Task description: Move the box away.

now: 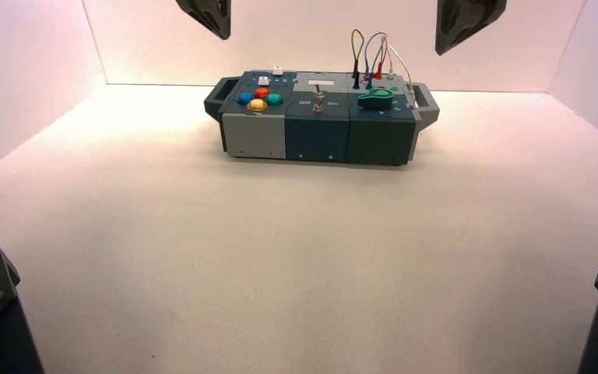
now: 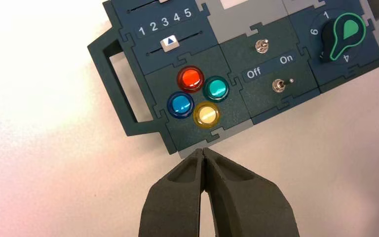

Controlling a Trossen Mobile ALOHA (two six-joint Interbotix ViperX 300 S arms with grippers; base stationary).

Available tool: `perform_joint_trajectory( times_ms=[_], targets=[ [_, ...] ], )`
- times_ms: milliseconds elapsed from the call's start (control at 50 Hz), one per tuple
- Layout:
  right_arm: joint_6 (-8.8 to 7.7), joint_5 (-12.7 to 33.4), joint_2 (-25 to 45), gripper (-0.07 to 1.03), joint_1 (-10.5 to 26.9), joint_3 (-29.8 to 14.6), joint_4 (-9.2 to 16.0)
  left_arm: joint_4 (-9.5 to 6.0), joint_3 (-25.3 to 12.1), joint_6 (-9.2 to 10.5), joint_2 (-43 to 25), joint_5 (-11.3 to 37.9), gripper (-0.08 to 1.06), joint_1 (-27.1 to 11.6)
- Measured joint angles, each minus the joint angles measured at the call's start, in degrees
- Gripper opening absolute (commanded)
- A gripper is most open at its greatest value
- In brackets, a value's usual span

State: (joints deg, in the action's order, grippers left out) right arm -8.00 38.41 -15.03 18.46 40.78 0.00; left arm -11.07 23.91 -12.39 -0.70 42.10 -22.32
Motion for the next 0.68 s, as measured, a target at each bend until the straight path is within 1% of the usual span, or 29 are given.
perform_joint_trajectory(
  times_ms=[60,220,680],
  targets=[
    [0.0,-0.26,-0.09,-0.02,0.0,0.53,0.09,-0.09,0.26,0.0,0.0,-0.09,-0.03,0.0],
    [0.0,-2.72,-0.18,-0.02,0.0,2.81,0.09,-0.26,1.41,0.09,0.0,-0.53,-0.03,0.0],
    [0.0,-4.04,-2.37,-0.02,0.0,3.16,0.09,-0.44,1.58,0.09,0.0,-0.79,-0.03,-0.09]
  ],
)
